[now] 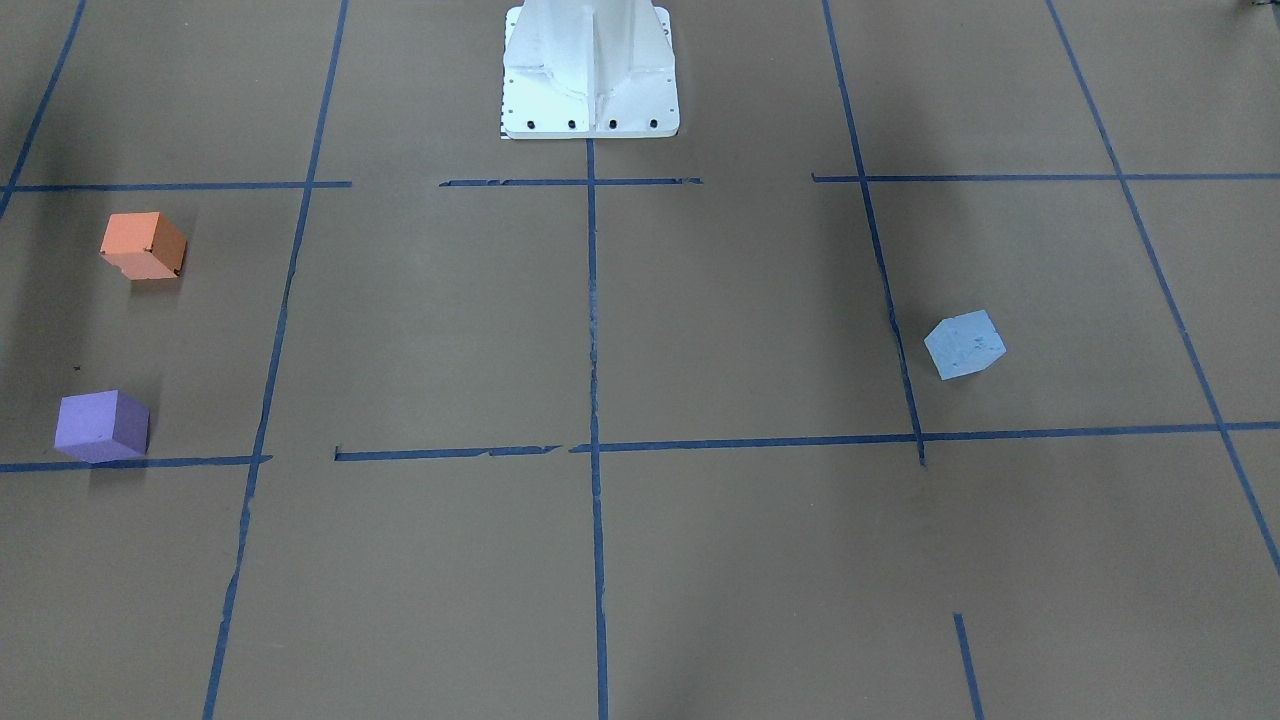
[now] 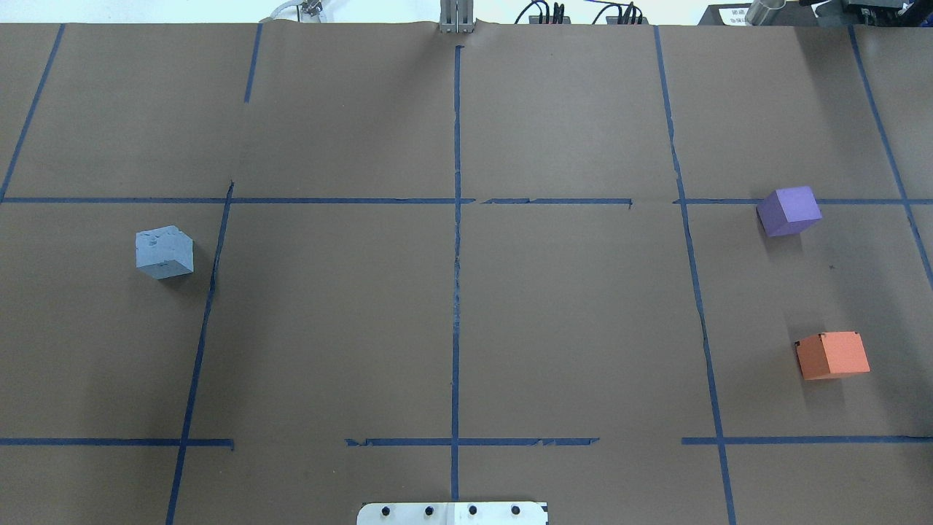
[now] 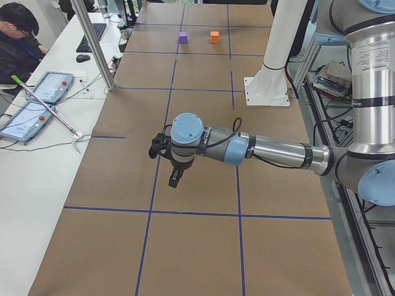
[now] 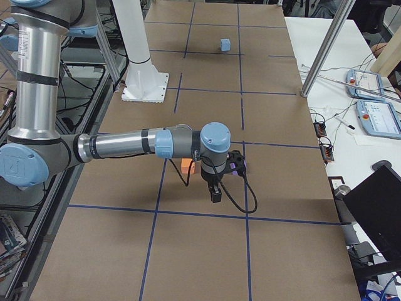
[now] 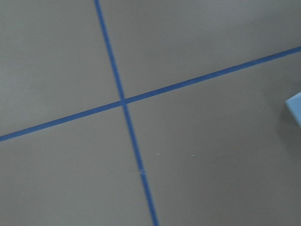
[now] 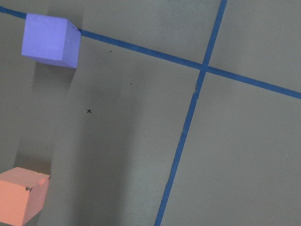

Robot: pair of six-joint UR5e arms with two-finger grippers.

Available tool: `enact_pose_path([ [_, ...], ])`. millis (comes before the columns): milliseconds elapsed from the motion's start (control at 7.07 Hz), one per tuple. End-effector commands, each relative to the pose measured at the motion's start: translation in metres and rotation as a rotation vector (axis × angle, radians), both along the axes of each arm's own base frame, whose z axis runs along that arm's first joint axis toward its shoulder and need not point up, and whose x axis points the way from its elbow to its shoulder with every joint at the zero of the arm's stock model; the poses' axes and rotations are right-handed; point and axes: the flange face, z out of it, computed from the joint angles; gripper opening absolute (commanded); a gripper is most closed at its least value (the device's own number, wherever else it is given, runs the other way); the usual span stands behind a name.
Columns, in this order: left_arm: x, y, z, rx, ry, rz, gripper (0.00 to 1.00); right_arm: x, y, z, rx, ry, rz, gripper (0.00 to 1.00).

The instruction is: Place blue block between orange and purple blocks

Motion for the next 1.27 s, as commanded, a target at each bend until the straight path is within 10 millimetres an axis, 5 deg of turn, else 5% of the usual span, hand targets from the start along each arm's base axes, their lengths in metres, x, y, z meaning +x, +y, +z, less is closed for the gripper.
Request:
enact_pose_path([
  [0, 0.046, -0.006, -0.009, -0.114, 0.023, -0.030, 1.00, 0.001, 0.004, -0.031, 0.022, -0.010, 0.054, 1.00],
  [424, 0.131, -0.020, -0.024, -0.300, -0.067, -0.149, 1.00, 0.000, 0.008, -0.035, 0.027, -0.008, 0.056, 1.00],
  [848, 0.280, -0.049, -0.078, -0.402, -0.080, -0.207, 1.00, 0.000, 0.009, -0.031, 0.014, -0.013, 0.056, 1.00],
  [990, 0.306, -0.055, -0.080, -0.404, -0.087, -0.179, 1.00, 0.000, 0.011, -0.029, 0.011, -0.013, 0.056, 1.00],
  [1131, 0.308, -0.054, -0.076, -0.403, -0.094, -0.173, 1.00, 0.000, 0.011, -0.027, 0.007, -0.013, 0.056, 1.00],
])
